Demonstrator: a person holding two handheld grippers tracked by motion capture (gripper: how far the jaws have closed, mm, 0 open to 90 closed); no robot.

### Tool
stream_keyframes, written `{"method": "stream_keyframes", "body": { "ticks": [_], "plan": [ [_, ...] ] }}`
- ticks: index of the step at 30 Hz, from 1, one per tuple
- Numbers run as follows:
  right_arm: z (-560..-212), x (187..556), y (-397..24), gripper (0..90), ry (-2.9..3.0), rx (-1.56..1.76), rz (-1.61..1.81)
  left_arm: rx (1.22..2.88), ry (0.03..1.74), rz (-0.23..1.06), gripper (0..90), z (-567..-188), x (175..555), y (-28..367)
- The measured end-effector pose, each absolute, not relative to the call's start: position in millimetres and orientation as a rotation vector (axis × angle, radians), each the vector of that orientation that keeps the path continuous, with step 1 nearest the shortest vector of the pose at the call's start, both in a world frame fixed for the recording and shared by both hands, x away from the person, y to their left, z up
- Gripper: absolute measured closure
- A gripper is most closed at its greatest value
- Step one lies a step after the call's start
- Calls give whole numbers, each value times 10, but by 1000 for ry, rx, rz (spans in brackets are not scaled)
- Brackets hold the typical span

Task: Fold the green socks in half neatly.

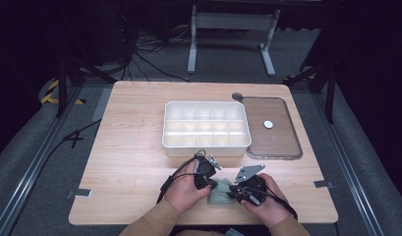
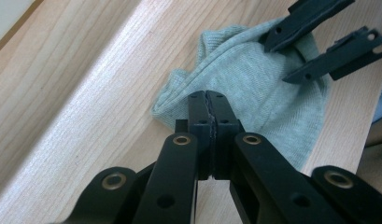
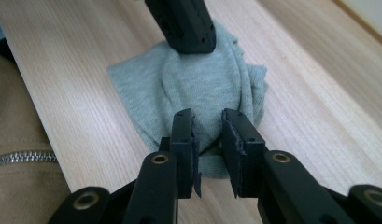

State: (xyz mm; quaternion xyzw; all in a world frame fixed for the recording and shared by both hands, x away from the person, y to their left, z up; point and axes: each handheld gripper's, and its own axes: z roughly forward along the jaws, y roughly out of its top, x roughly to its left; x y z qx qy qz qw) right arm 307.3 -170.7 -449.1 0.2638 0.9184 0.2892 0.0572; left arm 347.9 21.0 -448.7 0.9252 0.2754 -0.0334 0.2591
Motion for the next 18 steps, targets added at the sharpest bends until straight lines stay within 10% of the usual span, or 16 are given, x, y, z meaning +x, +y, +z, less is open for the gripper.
{"method": "stream_keyframes", "body": {
  "ticks": [18],
  "plan": [
    [-4541, 3094, -1726, 773, 2787, 810, 884, 2474, 807, -157, 860, -4480, 3472, 482]
  ]
}}
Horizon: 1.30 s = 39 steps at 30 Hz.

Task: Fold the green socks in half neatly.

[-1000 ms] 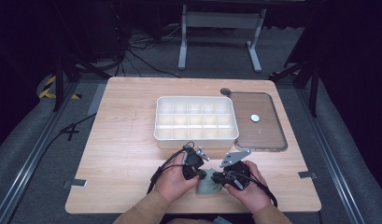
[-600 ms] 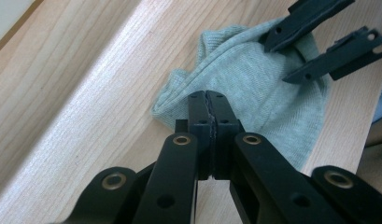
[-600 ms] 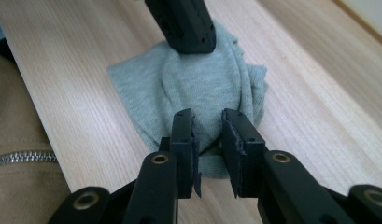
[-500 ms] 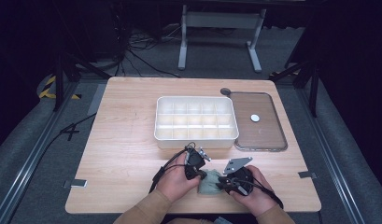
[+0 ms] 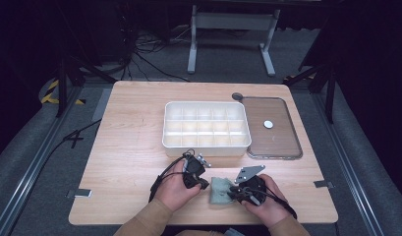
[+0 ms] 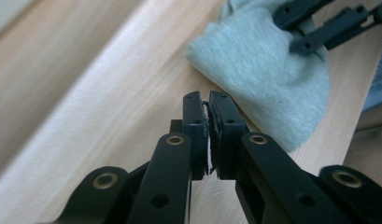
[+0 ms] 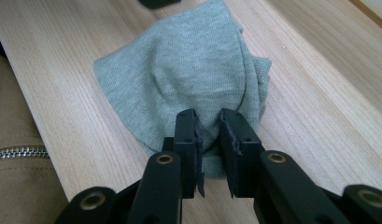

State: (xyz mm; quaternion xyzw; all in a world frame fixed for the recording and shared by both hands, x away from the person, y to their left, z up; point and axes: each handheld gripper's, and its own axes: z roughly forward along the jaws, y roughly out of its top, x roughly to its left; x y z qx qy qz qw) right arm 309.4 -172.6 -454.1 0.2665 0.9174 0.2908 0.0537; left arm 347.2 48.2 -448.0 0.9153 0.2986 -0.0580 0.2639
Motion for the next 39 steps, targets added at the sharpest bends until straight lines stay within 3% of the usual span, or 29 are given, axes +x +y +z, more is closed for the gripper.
{"method": "stream_keyframes", "body": {
  "ticks": [10, 18, 27, 34, 39],
  "plan": [
    [-4511, 3103, -1727, 725, 2773, 834, 917, 2508, 760, -196, 846, -4554, 3460, 398],
    [-4499, 3100, -1680, 839, 2727, 829, 941, 2500, 731, -188, 821, -4562, 3448, 381],
    [-4551, 3104, -1634, 857, 2723, 831, 940, 2552, 581, -181, 748, -4543, 3387, 350],
    [-4542, 3046, -1527, 875, 2726, 825, 922, 2585, 399, -90, 727, -4465, 3336, 280],
    [-4552, 3053, -1498, 880, 2715, 859, 939, 2580, 412, -68, 694, -4454, 3335, 321]
  ]
}}
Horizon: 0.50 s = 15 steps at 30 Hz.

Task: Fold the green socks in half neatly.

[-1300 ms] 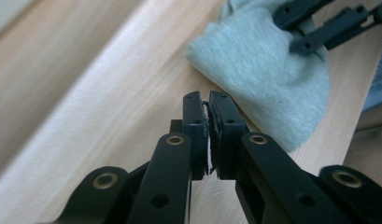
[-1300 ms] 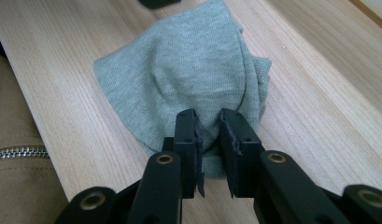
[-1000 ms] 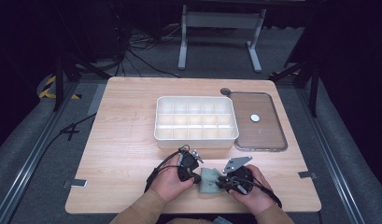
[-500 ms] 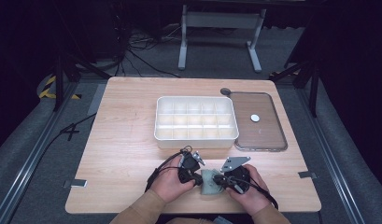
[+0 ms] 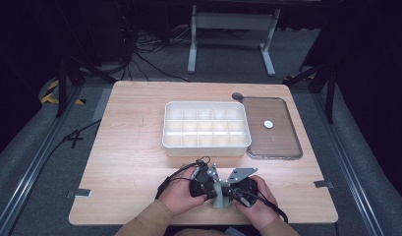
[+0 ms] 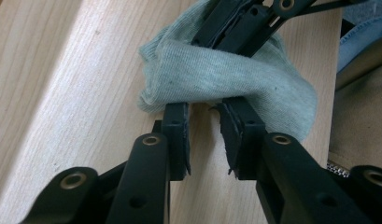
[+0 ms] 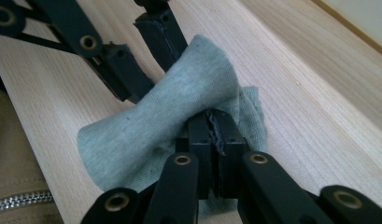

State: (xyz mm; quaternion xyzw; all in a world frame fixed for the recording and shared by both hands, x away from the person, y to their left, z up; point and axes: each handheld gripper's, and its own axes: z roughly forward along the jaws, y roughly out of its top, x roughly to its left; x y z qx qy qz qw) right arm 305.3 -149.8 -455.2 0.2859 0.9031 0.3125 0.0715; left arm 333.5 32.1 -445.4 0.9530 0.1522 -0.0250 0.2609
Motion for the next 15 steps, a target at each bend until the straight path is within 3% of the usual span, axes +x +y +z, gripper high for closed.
{"method": "stream_keyframes", "body": {
  "ticks": [3, 10, 15],
  "plan": [
    [-4566, 3064, -1525, 882, 2706, 901, 965, 2579, 403, -79, 645, -4448, 3310, 373],
    [-4577, 3091, -1531, 884, 2646, 996, 961, 2603, 316, -113, 631, -4477, 3200, 355],
    [-4564, 3089, -1531, 878, 2622, 1005, 968, 2608, 330, -61, 563, -4492, 3189, 319]
  ]
}}
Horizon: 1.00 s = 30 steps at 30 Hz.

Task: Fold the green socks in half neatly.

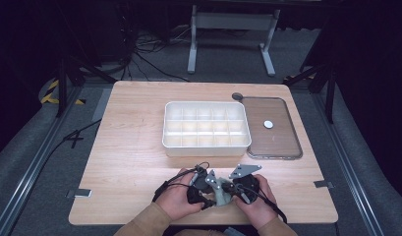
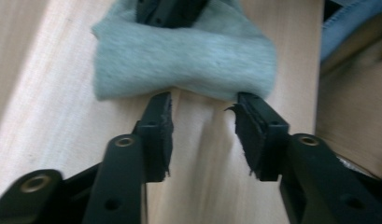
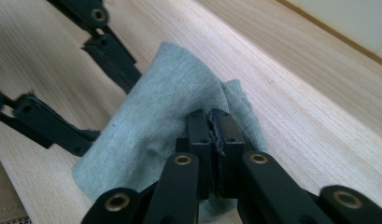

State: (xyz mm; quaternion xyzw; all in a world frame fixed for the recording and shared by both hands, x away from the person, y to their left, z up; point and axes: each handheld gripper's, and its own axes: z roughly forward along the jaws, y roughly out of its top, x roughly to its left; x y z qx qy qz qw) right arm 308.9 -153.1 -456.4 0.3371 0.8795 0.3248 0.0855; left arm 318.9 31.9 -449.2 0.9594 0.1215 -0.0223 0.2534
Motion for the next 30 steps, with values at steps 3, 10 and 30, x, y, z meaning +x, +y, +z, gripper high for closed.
{"method": "stream_keyframes", "body": {
  "ticks": [3, 10, 30],
  "plan": [
    [-4467, 3097, -1575, 879, 2633, 979, 1001, 2603, 324, -53, 557, -4487, 3201, 333],
    [-4346, 3094, -1746, 877, 2743, 913, 971, 2609, 290, -66, 537, -4487, 3218, 331],
    [-4545, 3124, -1641, 876, 2812, 1058, 1058, 2549, 107, 111, 524, -4415, 3121, 254]
  ]
}}
